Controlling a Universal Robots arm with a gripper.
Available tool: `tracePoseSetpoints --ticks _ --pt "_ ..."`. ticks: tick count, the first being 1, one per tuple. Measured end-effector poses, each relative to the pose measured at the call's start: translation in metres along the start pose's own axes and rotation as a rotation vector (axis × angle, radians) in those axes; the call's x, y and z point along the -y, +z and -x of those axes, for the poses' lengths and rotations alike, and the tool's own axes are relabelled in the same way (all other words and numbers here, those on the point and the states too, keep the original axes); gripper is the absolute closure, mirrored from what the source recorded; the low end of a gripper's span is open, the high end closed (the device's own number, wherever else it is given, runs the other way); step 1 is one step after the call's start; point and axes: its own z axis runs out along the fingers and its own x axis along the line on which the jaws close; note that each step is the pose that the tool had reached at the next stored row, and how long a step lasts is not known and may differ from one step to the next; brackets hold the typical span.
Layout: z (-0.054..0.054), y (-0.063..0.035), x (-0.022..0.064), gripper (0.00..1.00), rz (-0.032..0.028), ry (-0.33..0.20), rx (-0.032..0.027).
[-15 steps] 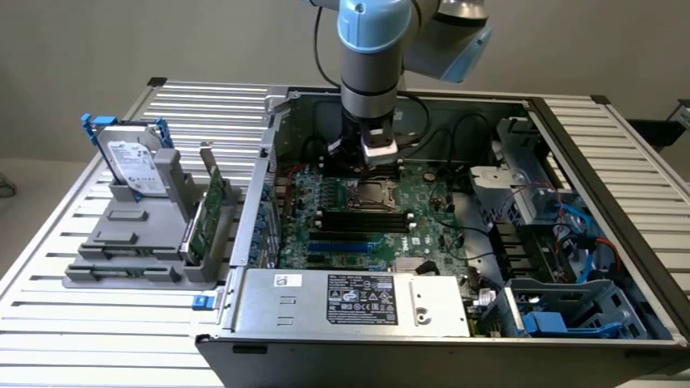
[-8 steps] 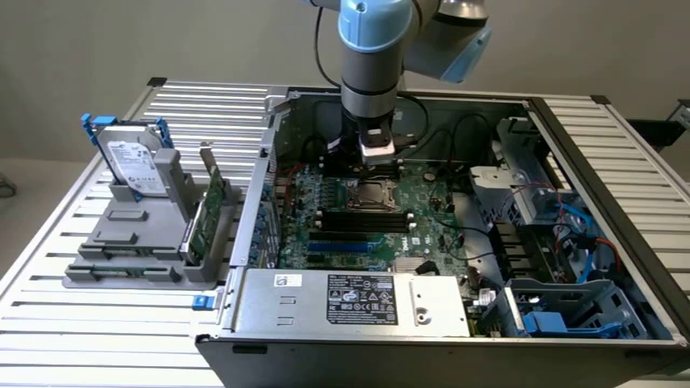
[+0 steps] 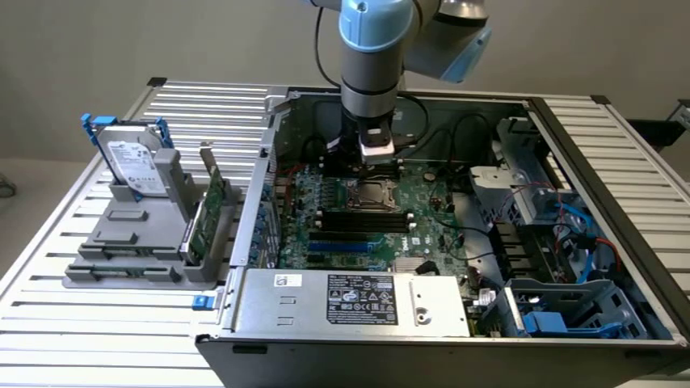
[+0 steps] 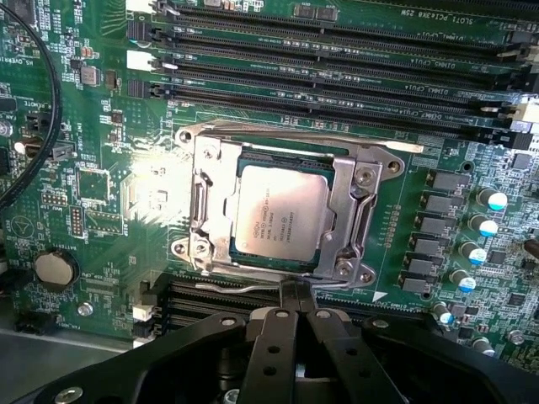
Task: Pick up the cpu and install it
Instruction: 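Install the first cpu locking lever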
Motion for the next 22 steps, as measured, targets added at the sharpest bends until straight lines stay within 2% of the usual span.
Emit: tracePoseSetpoints --ticks 14,16,19,22 --pt "-0.0005 0.0005 0.0038 0.89 -0.0003 0.000 0.0009" --pt "-0.0005 0.0006 0.0045 0.89 -0.0003 0.001 0.0025" --pt "-0.0004 -0.0009 0.0054 0.89 -0.0011 0.002 0.0091" --pt "0.0006 -0.0051 0.0066 0.89 -0.0016 0.003 0.0130"
